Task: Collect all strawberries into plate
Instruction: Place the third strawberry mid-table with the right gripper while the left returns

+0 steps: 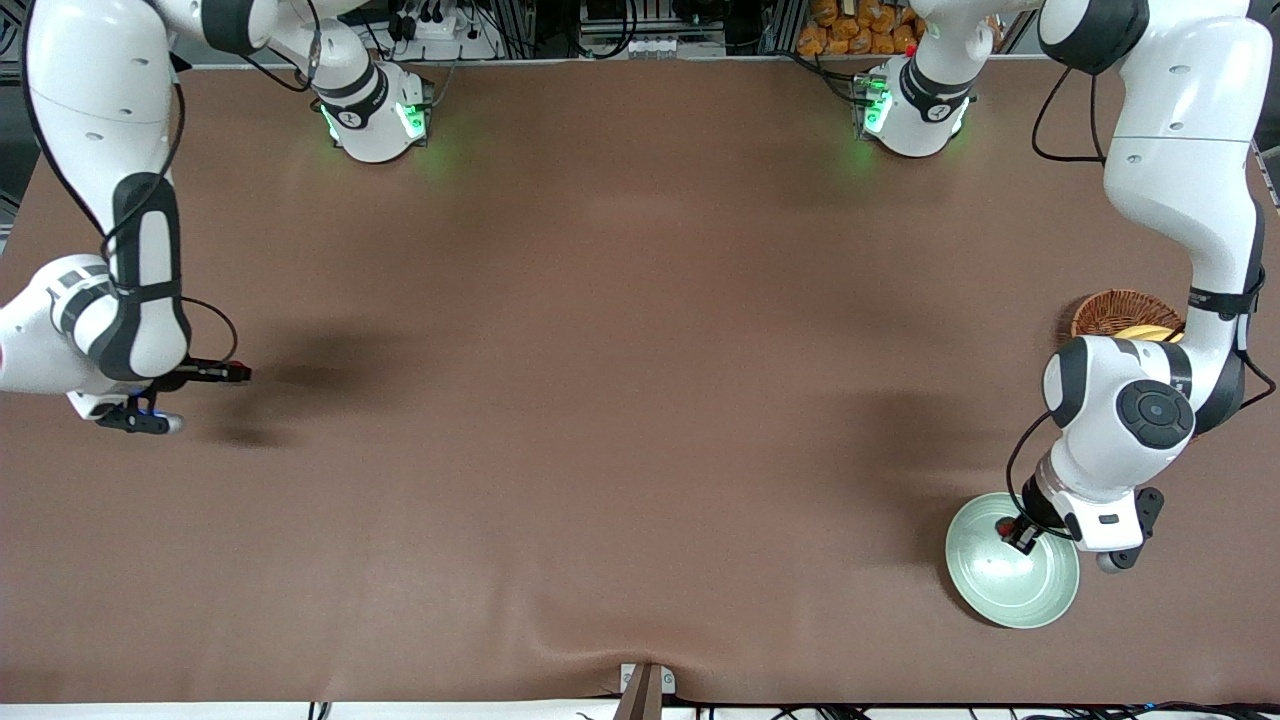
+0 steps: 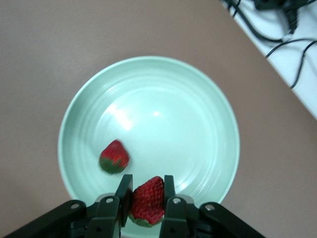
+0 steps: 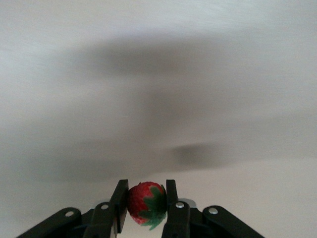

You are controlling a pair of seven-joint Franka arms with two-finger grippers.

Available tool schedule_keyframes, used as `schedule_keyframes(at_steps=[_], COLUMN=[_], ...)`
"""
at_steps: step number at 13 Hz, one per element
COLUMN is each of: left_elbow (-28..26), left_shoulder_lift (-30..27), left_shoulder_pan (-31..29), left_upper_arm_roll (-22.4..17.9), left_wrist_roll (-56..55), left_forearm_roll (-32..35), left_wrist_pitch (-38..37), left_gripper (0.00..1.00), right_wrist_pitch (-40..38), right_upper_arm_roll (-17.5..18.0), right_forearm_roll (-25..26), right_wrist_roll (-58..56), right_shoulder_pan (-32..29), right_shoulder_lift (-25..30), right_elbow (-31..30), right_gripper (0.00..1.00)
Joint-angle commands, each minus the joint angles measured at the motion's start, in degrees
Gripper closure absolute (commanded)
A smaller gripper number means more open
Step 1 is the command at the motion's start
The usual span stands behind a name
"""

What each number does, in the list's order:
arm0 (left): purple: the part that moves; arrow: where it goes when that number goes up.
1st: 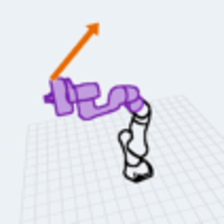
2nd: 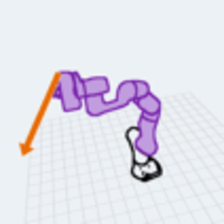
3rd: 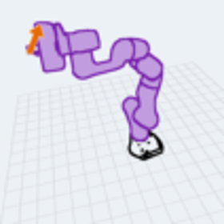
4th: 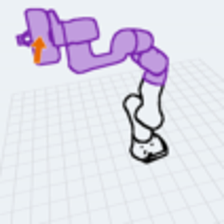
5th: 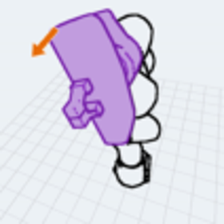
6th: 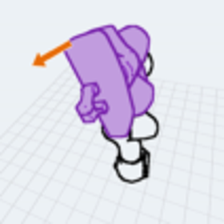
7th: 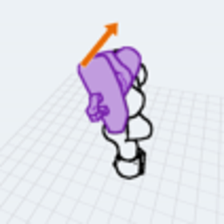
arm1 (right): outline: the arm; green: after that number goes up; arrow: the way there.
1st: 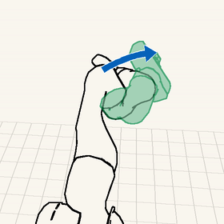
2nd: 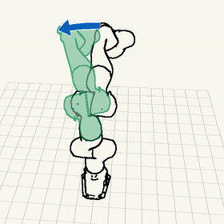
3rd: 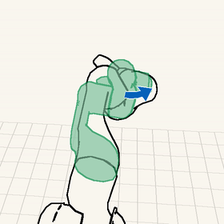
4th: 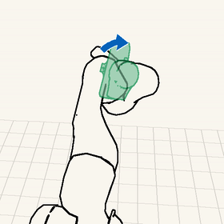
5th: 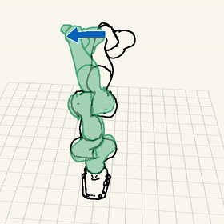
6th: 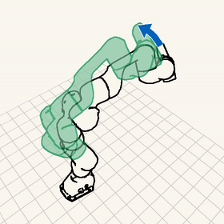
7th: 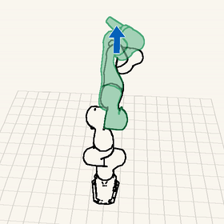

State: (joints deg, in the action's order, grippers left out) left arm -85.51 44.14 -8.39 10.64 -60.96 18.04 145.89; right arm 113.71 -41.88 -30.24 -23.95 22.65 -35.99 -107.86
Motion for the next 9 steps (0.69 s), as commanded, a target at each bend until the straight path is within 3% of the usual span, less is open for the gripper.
schedule_keyframes(at_steps=[1, 2, 3, 4, 9], left_elbow=[0.26, 0.26, 0.17, 0.0, -2.36], left_shoulder_lift=[1.38, 2.43, 3.05, 3.06, -0.7], left_shoulder_pan=[-0.31, -0.31, -0.05, -0.05, -0.14], left_upper_arm_roll=[-0.62, -1.49, -2.02, -2.03, -1.94], left_wrist_roll=[-1.27, -1.27, -1.35, -1.62, -1.97], left_forearm_roll=[1.56, 1.56, 1.65, 1.74, 2.0], left_wrist_pitch=[6.75, 9.65, 12.03, 13.44, 13.37], left_gripper=[0.7, 0.6, 0.05, 0.0, 0.0], right_wrist_pitch=[-3.75, -5.15, -6.21, -6.48, -6.05], right_upper_arm_roll=[0.13, 0.13, 0.05, 0.05, 0.13], right_forearm_roll=[-0.61, -2.78, -4.98, -6.4, -13.51], right_wrist_roll=[10.64, 14.51, 18.03, 22.15, 44.91], right_shoulder_pan=[4.14, 6.24, 8.52, 10.81, 23.29], right_shoulder_lift=[0.92, 1.53, 1.89, 2.15, 3.12], right_elbow=[2.38, 2.65, 2.66, 2.74, 5.11], right_gripper=[1.0, 1.0, 1.0, 1.0, 1.0])
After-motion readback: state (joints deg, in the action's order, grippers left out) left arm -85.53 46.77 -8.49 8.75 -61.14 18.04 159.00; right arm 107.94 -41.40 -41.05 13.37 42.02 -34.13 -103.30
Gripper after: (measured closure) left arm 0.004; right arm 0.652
